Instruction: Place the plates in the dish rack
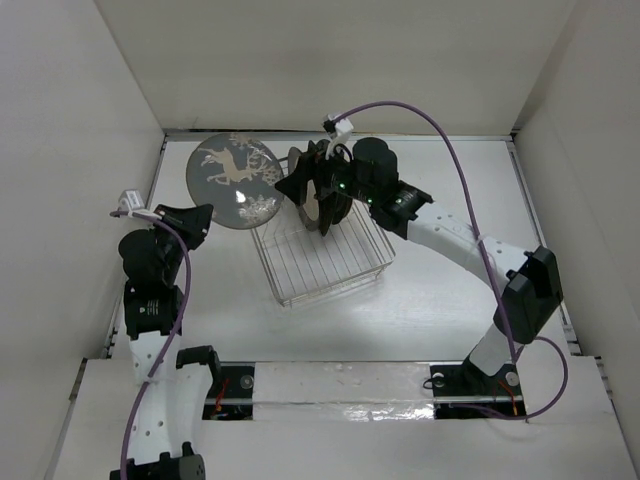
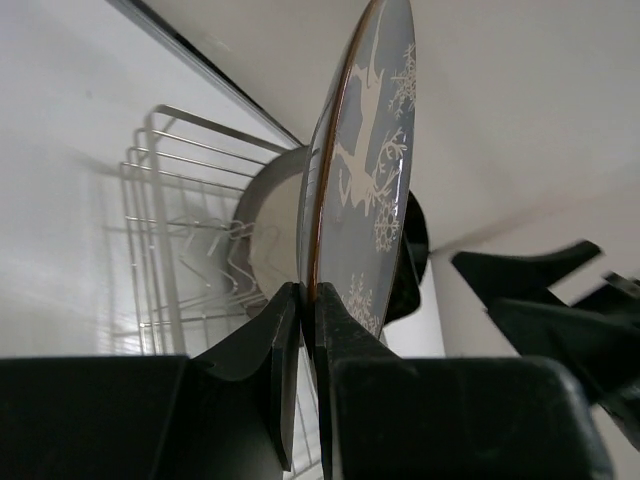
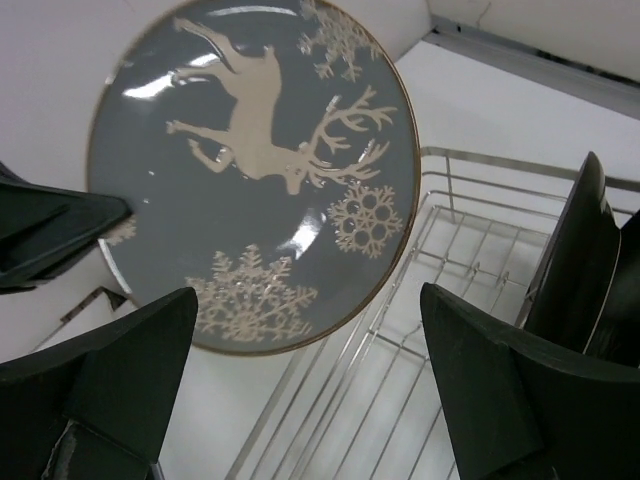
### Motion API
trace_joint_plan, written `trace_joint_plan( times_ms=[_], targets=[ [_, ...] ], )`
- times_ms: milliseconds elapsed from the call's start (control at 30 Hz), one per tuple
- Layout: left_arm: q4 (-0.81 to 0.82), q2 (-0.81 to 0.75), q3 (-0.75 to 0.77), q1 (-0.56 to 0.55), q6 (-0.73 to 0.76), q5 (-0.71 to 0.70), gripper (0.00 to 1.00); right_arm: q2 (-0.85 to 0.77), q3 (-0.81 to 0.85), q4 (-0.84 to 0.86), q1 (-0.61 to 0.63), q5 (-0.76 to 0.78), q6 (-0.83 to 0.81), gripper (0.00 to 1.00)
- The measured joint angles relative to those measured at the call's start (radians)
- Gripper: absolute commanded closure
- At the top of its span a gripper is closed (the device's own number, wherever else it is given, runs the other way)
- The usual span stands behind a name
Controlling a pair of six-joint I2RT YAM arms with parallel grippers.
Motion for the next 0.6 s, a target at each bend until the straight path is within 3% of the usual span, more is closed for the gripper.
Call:
trace_joint_plan(
  times_ms=[433, 500, 600],
  targets=[
    [0.215, 0.003, -0.027, -0.011, -0.069, 0.268, 1.0, 0.041, 0.003, -0.056, -0.035, -0.065, -0.034, 0.02],
    [0.257, 0.003, -0.047, -0.01, -0.086, 0.293, 1.0, 0.024, -0.019, -0.027, -0.047, -0.1, -0.028, 0.05],
    [0.321, 0.011, -0.067, -0.012, -0.113, 0.351, 1.0, -0.013, -0.095, 0.057, -0.068, -0.181, 0.008, 0.17]
  ],
)
